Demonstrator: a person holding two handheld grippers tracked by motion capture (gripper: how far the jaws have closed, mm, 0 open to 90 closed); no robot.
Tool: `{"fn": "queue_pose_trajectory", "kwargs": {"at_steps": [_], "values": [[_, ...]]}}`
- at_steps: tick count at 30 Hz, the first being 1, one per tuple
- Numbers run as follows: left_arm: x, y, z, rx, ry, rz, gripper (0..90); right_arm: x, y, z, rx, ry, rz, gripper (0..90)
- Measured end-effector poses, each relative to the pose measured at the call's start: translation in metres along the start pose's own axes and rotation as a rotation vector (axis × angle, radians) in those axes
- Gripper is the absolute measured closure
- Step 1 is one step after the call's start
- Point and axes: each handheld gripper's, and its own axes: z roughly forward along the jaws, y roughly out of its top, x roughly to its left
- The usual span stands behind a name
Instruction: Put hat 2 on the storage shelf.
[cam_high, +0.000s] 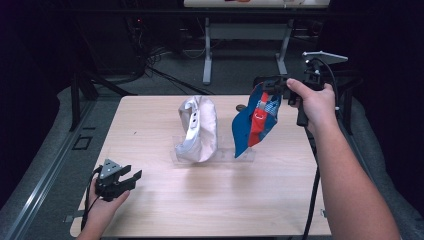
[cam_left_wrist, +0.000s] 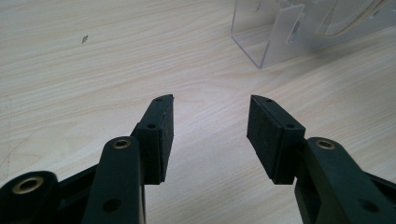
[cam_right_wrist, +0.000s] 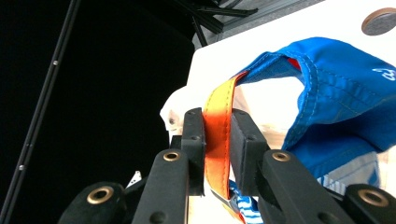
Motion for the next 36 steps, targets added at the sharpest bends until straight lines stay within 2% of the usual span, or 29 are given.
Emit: {"fn": "queue_pose_trajectory", "kwargs": {"at_steps": [12, 16, 25, 36], "values": [[0.000, 0.000, 0.000, -0.001, 0.000, 0.000, 51.5, -0.005, 0.005, 0.007, -0.006, -0.040, 0.016, 77.3], [0.000, 0.000, 0.000, -0.001, 0.000, 0.004, 51.6, -0.005, 0.002, 0.015, 0.016, -0.037, 0.005, 77.3], [0.001, 0.000, 0.000, -0.001, 0.000, 0.005, 51.5, 0.006, -0.006, 0.036, 0.065, -0.026, -0.028, 77.3], [0.000, 0.000, 0.000, -0.002, -0.001, 0.004, 51.6, -0.009, -0.017, 0.049, 0.090, -0.044, -0.004, 77.3]]}}
